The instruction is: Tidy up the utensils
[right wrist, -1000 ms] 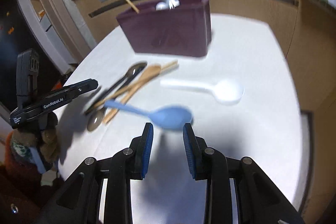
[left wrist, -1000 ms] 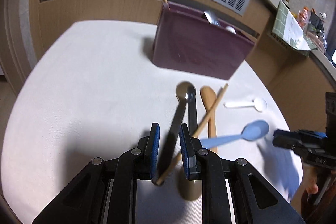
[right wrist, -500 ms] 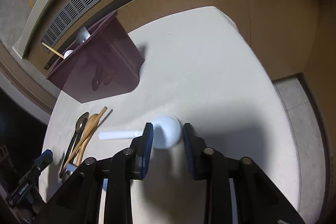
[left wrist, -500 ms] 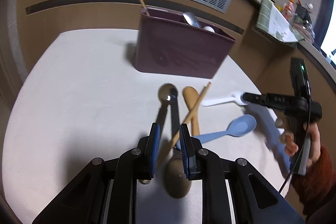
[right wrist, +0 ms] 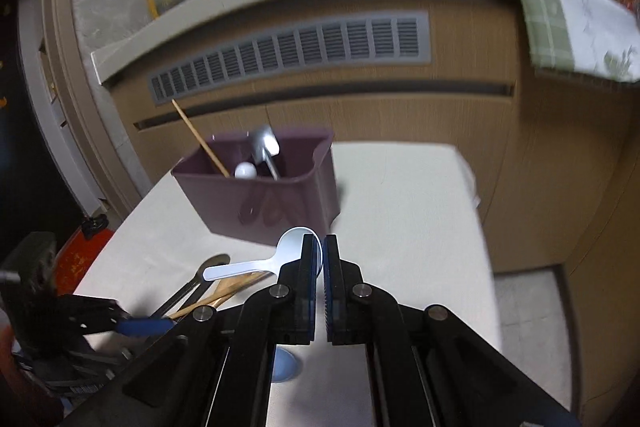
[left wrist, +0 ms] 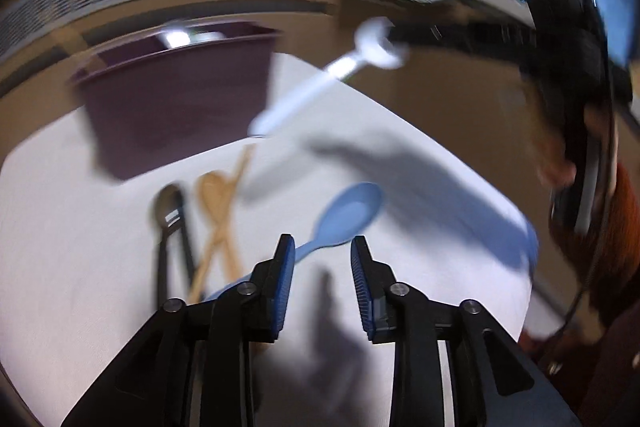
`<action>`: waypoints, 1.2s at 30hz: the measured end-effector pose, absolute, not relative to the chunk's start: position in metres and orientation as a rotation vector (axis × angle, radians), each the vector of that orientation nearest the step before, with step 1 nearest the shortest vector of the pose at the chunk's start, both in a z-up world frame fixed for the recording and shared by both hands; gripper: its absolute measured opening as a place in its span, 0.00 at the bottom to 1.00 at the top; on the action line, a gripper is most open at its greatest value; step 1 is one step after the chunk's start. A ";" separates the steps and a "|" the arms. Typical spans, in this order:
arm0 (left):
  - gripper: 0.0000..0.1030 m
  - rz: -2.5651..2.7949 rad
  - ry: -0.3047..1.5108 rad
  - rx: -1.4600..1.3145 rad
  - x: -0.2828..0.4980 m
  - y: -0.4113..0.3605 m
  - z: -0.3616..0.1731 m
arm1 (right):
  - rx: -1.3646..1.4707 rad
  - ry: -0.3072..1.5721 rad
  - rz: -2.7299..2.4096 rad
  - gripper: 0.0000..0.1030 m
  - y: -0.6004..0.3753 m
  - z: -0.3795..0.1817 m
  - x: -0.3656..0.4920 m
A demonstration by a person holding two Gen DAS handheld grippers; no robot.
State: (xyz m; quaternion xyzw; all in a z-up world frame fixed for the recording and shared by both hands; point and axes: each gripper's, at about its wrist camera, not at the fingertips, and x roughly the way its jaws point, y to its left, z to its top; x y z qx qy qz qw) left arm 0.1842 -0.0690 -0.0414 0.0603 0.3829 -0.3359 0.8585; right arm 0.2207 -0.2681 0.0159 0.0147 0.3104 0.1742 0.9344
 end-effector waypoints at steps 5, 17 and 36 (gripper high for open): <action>0.38 -0.765 0.864 0.218 0.204 -0.104 -0.047 | 0.040 0.625 0.322 0.03 -0.289 0.019 0.209; 0.41 -0.742 0.921 0.301 0.218 -0.133 -0.051 | 0.141 0.656 0.243 0.03 -0.340 -0.001 0.206; 0.06 -0.570 0.893 0.004 0.226 -0.073 -0.024 | 0.100 0.654 0.217 0.03 -0.338 -0.002 0.198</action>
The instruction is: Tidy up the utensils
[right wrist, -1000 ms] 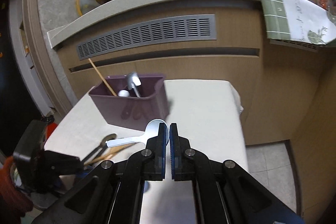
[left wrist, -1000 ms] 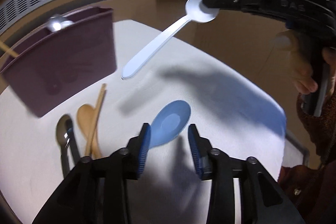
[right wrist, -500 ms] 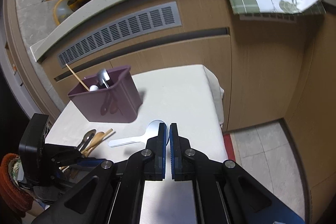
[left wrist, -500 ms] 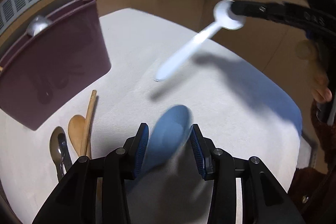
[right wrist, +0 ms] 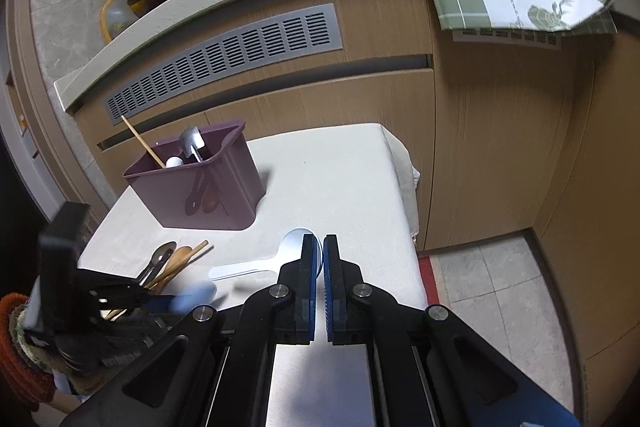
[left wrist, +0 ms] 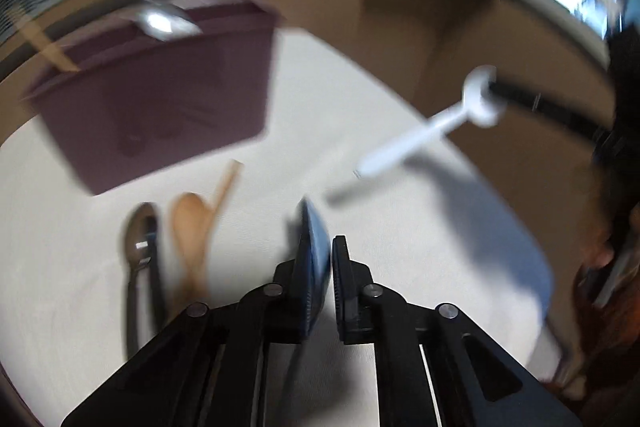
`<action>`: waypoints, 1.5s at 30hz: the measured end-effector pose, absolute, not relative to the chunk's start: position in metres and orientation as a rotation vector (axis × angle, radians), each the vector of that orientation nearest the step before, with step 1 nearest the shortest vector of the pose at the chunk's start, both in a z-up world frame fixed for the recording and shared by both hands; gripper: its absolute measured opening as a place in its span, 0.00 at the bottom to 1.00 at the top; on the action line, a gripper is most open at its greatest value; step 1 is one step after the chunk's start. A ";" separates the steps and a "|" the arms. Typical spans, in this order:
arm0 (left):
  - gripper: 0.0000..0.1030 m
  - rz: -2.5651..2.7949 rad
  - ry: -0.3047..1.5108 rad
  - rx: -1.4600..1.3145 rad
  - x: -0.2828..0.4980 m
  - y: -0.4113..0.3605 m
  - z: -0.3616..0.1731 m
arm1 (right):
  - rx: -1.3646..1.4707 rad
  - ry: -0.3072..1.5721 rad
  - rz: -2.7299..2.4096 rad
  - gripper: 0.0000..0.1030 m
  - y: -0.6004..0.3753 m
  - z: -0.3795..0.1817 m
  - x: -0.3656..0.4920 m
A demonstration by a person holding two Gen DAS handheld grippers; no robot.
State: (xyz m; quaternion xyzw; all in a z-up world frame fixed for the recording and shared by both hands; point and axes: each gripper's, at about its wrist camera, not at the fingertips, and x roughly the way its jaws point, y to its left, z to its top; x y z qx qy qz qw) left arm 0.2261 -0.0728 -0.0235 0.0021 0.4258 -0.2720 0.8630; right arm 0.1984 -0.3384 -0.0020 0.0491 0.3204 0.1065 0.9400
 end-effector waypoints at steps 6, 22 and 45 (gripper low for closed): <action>0.03 -0.461 0.767 -0.188 0.197 0.000 0.003 | 0.029 0.642 0.242 0.03 -0.323 0.012 0.195; 0.18 -0.537 0.885 -0.167 0.181 -0.021 -0.045 | -0.209 0.928 0.499 0.09 -0.285 -0.041 0.194; 0.18 -0.510 0.936 -0.182 0.146 -0.022 -0.059 | -0.018 1.007 0.368 0.46 -0.239 -0.076 0.215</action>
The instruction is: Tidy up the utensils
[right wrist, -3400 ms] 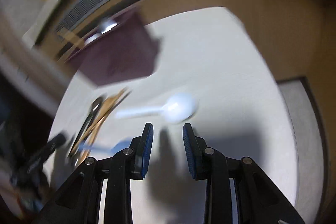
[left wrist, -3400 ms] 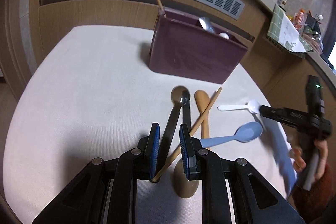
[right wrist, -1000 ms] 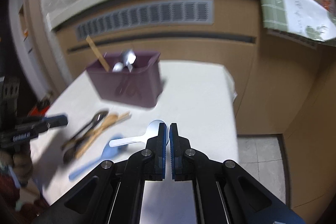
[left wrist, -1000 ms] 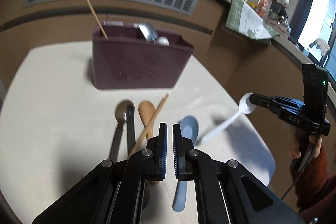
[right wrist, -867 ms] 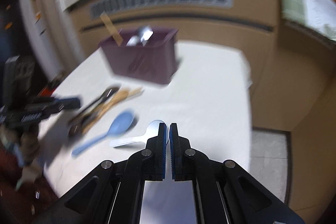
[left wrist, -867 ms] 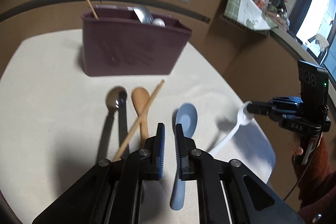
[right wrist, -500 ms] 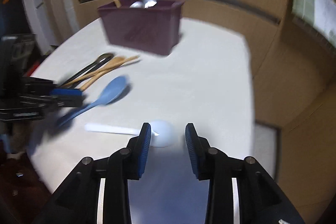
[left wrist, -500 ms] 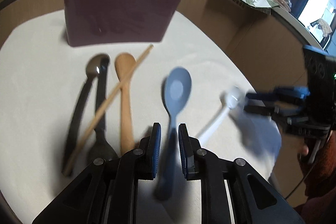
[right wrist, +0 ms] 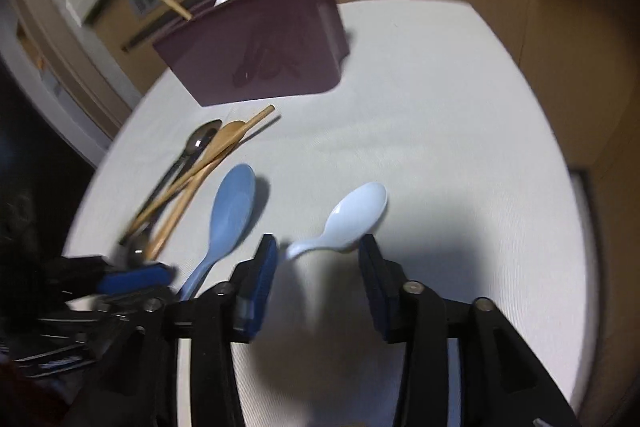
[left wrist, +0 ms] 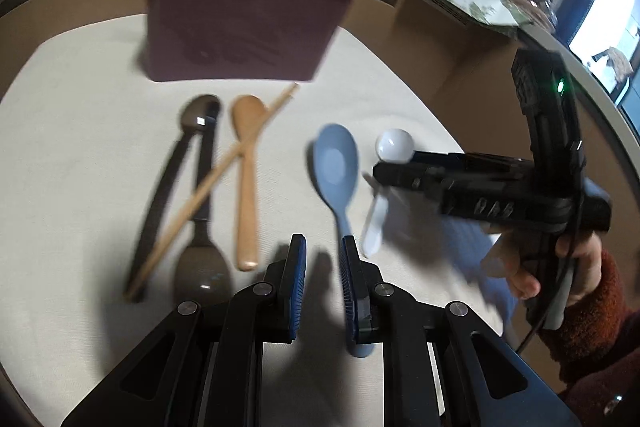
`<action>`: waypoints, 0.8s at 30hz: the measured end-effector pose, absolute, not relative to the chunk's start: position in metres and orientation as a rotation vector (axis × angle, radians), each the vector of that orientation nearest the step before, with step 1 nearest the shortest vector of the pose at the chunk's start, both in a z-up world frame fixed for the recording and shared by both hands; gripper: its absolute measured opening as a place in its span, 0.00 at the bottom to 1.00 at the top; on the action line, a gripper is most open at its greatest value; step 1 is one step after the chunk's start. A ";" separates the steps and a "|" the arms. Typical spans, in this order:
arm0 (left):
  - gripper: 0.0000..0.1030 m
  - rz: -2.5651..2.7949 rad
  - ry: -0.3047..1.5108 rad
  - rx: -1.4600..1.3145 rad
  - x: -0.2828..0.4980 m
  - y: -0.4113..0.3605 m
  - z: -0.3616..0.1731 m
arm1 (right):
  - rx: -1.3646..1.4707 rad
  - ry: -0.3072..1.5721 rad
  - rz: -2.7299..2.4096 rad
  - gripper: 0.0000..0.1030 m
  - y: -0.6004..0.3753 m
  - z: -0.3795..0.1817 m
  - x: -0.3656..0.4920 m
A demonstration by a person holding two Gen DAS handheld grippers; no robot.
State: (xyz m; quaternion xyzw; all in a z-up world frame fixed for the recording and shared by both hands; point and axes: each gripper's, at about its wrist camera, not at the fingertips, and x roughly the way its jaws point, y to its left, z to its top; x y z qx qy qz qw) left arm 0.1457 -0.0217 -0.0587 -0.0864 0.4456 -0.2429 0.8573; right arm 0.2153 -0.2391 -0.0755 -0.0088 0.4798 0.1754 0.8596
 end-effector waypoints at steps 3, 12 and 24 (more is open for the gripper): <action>0.18 -0.484 0.920 -0.204 0.148 -0.011 -0.055 | -0.192 0.999 0.316 0.56 -0.212 -0.080 0.216; 0.19 -0.450 0.893 -0.216 0.148 0.005 -0.050 | -0.199 1.006 0.318 0.61 -0.220 -0.078 0.205; 0.20 -0.456 0.922 -0.218 0.149 -0.006 -0.053 | -0.127 0.997 0.194 0.54 -0.276 -0.075 0.183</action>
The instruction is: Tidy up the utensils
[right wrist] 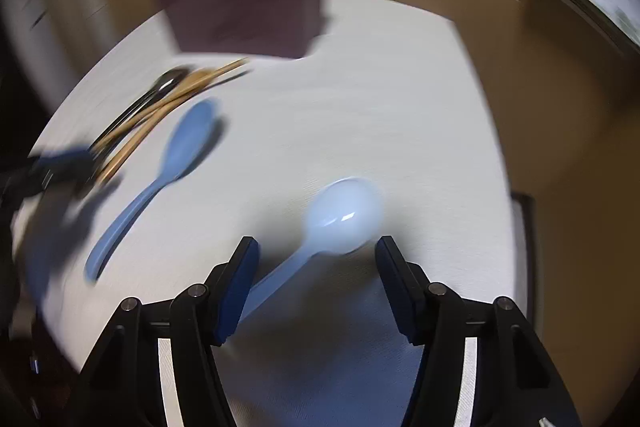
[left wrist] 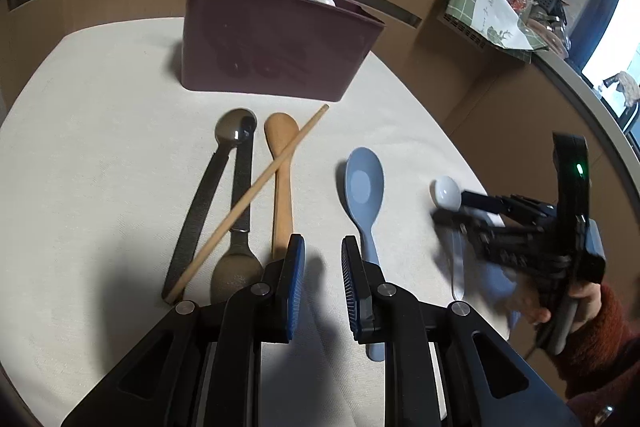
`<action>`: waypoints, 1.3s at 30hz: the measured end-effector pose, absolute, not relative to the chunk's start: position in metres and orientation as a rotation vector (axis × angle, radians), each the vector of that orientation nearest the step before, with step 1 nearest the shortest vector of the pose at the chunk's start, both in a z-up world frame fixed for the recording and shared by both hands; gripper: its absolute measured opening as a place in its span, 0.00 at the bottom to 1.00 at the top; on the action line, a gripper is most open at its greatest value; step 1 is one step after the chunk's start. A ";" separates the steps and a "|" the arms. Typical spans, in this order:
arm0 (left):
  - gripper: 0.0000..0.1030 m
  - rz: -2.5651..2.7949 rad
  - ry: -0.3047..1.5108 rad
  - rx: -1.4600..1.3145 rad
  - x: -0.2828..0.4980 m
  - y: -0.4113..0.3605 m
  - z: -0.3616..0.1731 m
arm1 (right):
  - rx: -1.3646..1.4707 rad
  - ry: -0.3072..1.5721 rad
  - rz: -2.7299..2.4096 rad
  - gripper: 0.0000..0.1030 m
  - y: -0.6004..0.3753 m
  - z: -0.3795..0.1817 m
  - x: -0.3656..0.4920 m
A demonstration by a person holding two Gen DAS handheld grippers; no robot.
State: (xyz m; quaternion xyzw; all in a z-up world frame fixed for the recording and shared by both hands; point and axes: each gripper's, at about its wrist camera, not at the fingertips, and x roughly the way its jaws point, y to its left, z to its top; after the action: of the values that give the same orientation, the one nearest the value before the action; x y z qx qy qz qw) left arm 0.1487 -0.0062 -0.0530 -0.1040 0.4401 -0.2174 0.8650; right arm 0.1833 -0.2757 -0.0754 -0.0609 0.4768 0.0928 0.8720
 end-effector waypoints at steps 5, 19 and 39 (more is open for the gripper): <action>0.20 -0.437 0.932 -0.211 0.150 -0.009 -0.053 | -0.079 0.979 0.049 0.54 -0.266 -0.076 0.194; 0.45 -0.404 0.945 -0.025 0.200 -0.091 -0.060 | -0.006 0.811 0.108 0.29 -0.283 -0.043 0.179; 0.33 -0.357 0.839 -0.090 0.192 -0.084 -0.040 | 0.045 0.780 0.105 0.29 -0.297 -0.045 0.174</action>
State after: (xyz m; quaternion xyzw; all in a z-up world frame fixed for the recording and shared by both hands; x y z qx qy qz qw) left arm 0.1916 -0.0841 -0.0404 -0.0433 0.4051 -0.1722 0.8969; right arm 0.1743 -0.2969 -0.0449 0.0220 0.3799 0.0510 0.9234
